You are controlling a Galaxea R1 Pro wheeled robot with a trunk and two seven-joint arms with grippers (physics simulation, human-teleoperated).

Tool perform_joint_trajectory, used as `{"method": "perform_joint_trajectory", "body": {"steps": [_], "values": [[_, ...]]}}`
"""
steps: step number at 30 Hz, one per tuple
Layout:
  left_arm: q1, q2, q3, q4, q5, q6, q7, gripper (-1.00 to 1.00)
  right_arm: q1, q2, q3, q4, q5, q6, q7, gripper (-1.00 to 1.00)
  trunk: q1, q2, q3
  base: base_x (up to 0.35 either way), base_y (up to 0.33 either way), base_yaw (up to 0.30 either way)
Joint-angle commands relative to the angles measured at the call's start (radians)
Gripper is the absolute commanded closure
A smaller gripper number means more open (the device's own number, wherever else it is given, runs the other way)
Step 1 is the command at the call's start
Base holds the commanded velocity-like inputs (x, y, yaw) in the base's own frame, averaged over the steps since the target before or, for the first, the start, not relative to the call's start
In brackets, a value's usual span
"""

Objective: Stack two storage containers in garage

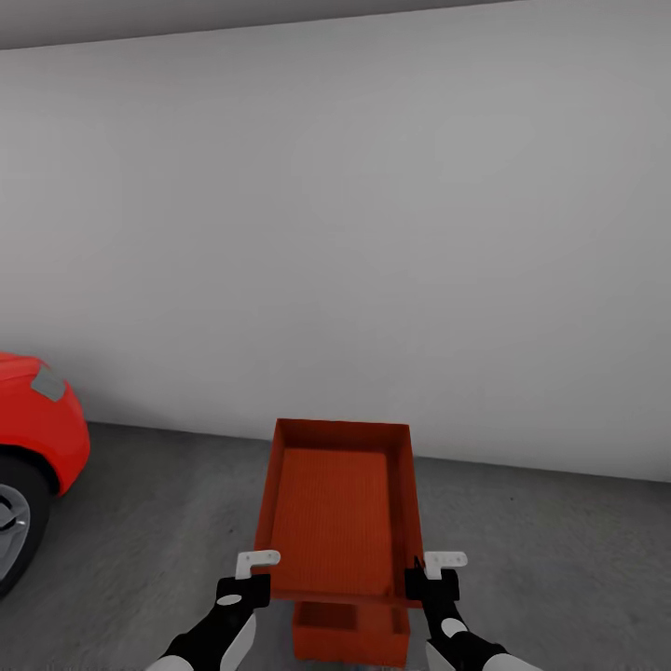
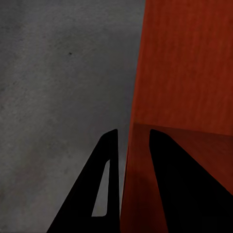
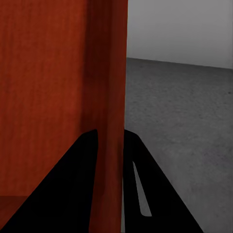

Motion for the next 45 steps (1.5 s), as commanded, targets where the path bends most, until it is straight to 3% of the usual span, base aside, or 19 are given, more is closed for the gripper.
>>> {"method": "perform_joint_trajectory", "body": {"steps": [1,45], "values": [[0.000,0.001,-0.015,0.003,0.017,0.003,0.007,1.00,-0.002,0.000,0.010,-0.001,-0.003,-0.041,-0.008,1.00,0.000,-0.001,-0.003,0.000,0.000,0.000],[0.000,0.001,-0.015,0.003,0.019,0.004,0.009,1.00,-0.002,0.000,0.010,-0.001,-0.001,-0.039,-0.008,1.00,0.000,-0.001,-0.074,0.000,0.000,0.000]]}}
